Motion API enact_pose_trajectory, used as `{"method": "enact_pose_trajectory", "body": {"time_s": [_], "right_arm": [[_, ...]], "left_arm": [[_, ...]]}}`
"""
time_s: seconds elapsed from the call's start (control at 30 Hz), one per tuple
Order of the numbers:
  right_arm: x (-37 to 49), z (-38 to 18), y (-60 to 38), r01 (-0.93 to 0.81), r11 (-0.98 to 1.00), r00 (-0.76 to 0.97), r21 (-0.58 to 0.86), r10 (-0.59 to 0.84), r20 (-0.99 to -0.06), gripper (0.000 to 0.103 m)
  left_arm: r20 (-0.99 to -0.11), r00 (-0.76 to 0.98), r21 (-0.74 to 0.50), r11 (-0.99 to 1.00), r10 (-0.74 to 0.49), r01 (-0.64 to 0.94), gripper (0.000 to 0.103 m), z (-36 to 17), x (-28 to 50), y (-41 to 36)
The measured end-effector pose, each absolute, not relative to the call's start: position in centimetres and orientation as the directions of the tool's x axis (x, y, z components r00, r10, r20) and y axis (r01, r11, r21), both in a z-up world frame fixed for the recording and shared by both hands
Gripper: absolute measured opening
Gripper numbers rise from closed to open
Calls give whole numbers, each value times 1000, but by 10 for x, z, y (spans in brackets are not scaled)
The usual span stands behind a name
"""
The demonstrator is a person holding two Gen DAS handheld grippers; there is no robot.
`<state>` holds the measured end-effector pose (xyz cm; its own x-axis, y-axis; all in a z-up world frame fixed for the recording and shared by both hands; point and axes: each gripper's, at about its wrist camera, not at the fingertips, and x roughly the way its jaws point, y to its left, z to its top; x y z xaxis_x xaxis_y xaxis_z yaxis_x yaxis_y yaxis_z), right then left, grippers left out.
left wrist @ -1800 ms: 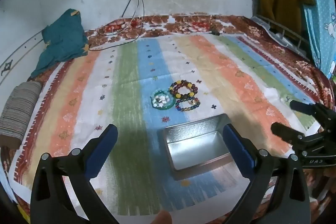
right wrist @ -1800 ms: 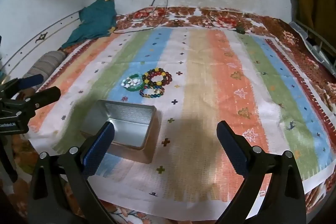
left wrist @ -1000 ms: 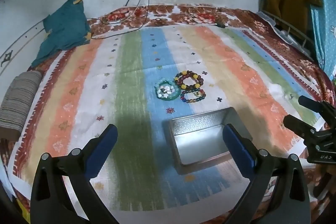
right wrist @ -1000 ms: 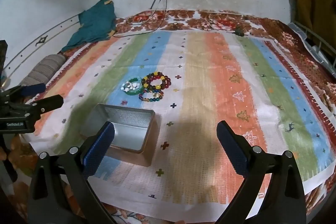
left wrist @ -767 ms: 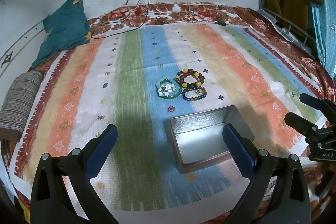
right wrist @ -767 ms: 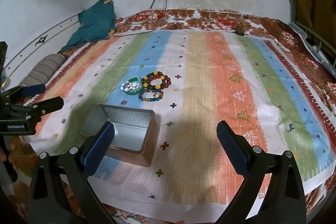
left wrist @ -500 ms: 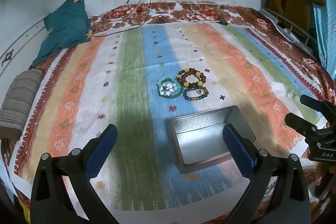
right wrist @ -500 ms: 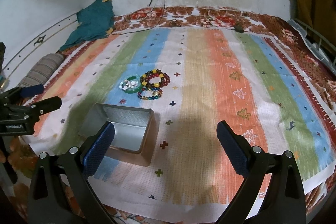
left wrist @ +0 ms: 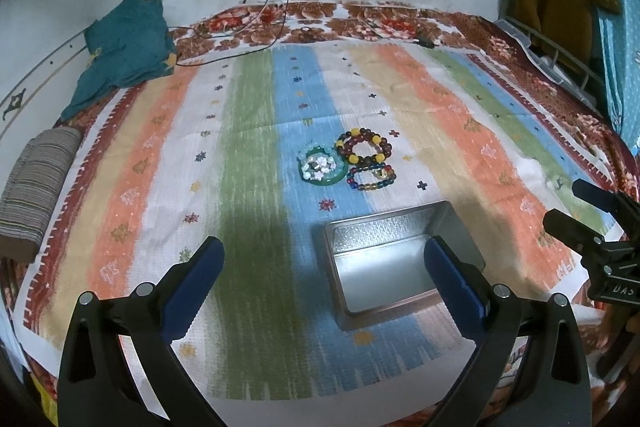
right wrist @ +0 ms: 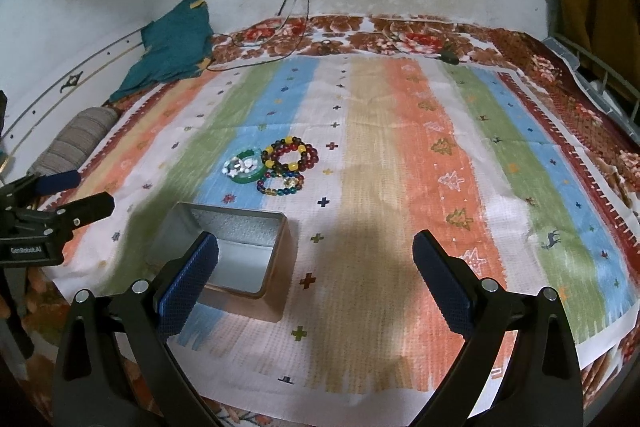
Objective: Organize jewelry
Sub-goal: 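Move both tools forward toward the cluster of bracelets beside the tin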
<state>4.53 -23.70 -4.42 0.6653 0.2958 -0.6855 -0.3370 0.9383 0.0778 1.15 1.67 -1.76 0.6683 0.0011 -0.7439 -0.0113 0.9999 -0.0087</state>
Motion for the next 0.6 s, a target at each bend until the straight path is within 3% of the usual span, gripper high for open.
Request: {"method": "enact_pose_trajectory", "body": {"time_s": [0.6], "right_arm": [[56,-49,-234,-319,946,659,56,264,-704,99]], "left_arm": [[-778,628,-11,998,26,-54,97,-20,24,27]]}}
